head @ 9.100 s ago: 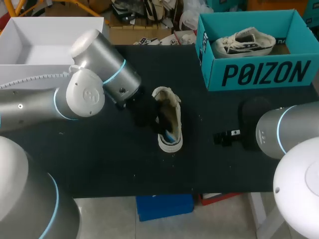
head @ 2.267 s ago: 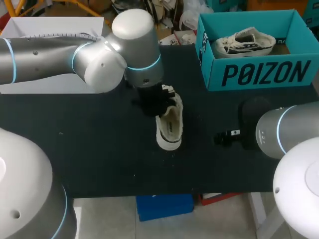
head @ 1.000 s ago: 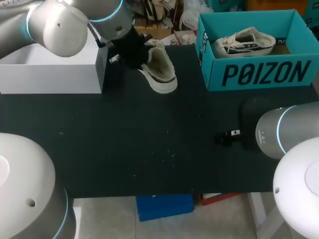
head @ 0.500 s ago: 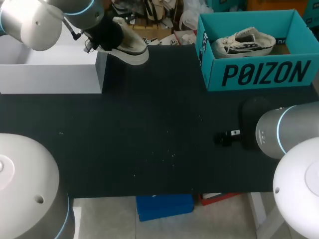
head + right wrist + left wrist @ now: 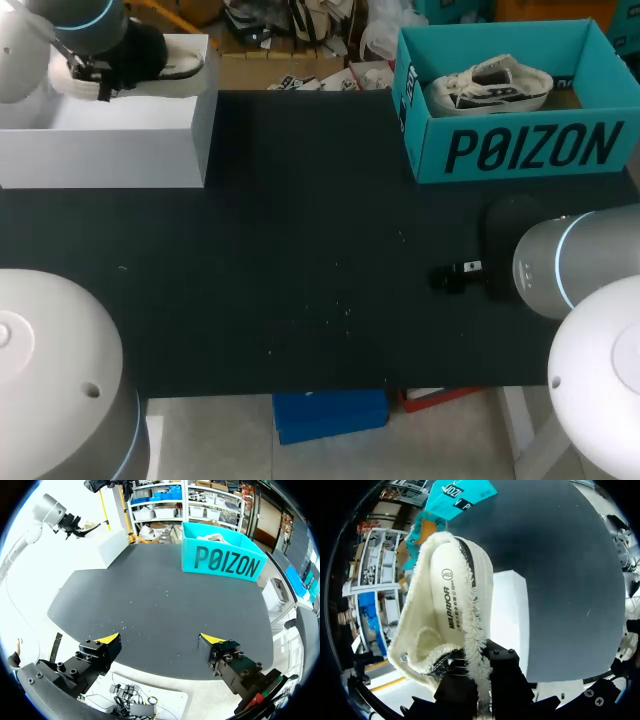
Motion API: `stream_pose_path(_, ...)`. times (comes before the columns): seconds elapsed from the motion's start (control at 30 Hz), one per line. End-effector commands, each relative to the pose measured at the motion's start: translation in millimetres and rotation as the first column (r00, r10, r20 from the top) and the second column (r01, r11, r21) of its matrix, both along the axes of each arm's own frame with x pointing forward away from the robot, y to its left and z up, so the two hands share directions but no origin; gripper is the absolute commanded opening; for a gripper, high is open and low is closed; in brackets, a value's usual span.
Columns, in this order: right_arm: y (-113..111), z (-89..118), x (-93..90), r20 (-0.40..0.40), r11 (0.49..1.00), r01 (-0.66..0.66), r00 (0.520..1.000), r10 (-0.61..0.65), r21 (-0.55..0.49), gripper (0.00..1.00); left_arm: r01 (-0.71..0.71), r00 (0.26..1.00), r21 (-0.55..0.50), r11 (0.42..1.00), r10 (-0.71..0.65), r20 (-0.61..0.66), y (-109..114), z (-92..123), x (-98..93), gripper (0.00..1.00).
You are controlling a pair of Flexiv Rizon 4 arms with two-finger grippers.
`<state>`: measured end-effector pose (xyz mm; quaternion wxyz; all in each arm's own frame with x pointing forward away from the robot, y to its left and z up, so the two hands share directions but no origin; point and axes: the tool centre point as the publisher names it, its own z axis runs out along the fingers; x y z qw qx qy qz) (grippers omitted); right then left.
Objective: Take the shoe out of the shoebox, open the shoe tongue, remove and reinsert the insole, then place the shoe into the shoebox
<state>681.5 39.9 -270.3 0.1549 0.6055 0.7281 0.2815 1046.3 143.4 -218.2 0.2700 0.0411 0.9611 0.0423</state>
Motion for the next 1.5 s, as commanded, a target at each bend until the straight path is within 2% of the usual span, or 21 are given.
stream_pose_path(0.03,1.6,-2.2,-0.2,0.004,1.000,0.003,1.000,-0.003,0.000,1.00,-0.184,0.983,-0.008,0.983,0.184,-0.007,27.2,-6.5,2.8,0.00)
stream_pose_path(0.23,1.6,-2.2,-0.2,0.004,1.000,0.003,1.000,-0.003,0.000,1.00,-0.126,0.990,0.009,0.992,0.126,-0.059,53.1,-27.2,9.0,0.00)
stream_pose_path(0.67,1.6,-2.2,-0.2,0.004,1.000,0.003,1.000,-0.003,0.000,1.00,-0.057,0.994,0.032,0.998,0.060,-0.092,76.4,-52.4,28.8,0.00)
stream_pose_path(1.0,1.6,-2.2,-0.2,0.004,1.000,0.003,1.000,-0.003,0.000,1.00,-0.015,0.991,0.055,0.998,0.022,-0.129,87.2,-79.8,32.9,0.00)
stream_pose_path(1.3,1.6,-2.2,-0.2,0.004,1.000,0.003,1.000,-0.003,0.000,1.00,-0.030,0.982,0.039,0.999,0.037,-0.188,95.8,-114.6,37.3,0.00)
stream_pose_path(1.5,1.6,-2.2,-0.2,0.004,1.000,0.003,1.000,-0.003,0.000,1.00,-0.029,0.975,0.034,0.999,0.036,-0.220,93.2,-128.9,34.9,0.00)
